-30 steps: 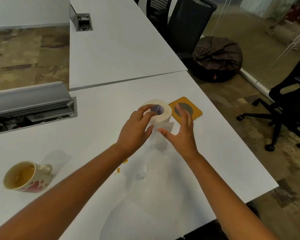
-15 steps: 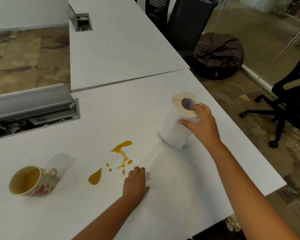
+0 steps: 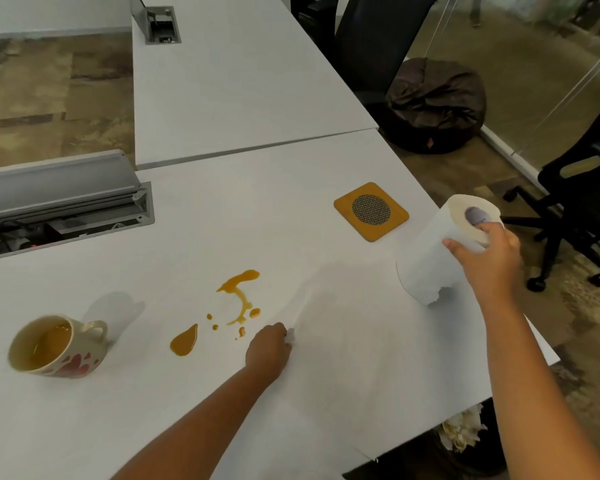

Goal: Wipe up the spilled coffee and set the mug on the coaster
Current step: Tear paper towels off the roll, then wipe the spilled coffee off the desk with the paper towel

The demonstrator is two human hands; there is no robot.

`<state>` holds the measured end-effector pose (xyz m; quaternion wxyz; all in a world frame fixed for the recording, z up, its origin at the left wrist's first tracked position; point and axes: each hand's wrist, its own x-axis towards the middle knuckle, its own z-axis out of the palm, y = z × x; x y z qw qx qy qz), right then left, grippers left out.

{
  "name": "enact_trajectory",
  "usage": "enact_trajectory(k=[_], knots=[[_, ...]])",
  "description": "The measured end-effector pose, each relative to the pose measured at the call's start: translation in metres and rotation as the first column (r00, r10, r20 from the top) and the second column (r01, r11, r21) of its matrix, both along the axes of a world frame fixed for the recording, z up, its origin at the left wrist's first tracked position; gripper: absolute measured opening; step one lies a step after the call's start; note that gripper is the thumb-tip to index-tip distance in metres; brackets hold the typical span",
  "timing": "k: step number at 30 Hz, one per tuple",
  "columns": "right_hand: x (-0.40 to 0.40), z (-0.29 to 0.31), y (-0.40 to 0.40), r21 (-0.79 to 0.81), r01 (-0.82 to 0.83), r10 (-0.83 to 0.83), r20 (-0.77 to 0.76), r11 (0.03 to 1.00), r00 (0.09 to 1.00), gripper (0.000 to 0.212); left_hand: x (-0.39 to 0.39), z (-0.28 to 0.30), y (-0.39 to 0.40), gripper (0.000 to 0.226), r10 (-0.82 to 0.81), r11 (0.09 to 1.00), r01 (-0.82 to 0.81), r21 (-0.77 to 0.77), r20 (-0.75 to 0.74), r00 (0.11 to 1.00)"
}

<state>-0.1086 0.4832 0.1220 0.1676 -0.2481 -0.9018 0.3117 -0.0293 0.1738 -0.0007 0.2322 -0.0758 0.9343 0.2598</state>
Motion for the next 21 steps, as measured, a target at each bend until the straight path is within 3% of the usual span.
enact_trajectory(k=[3,8,10,15,21], knots=[[0.001,0.0,0.002,-0.062,-0.003,0.002,-0.021,0.998,1.0,0.06,-0.006,0.006,0.0,0.02,0.045,0.997,-0.043,0.062,-0.037,0.998],[-0.004,0.003,-0.004,-0.012,-0.01,0.011,0.049,1.0,0.999,0.07,-0.018,0.023,-0.005,0.036,0.109,0.985,-0.086,0.152,-0.151,0.982],[-0.005,0.004,-0.007,0.006,-0.011,0.011,0.049,1.0,0.999,0.075,-0.022,0.03,-0.013,0.032,0.176,0.968,-0.131,0.214,-0.206,0.963],[-0.003,0.005,-0.014,0.04,-0.046,0.048,-0.056,0.998,0.997,0.086,-0.032,0.045,-0.046,0.019,0.357,0.917,-0.27,0.292,-0.301,0.884],[0.001,0.008,-0.023,0.095,0.026,-0.005,-0.212,0.995,0.977,0.086,-0.029,0.036,-0.091,0.019,0.493,0.853,-0.411,0.323,-0.237,0.837]])
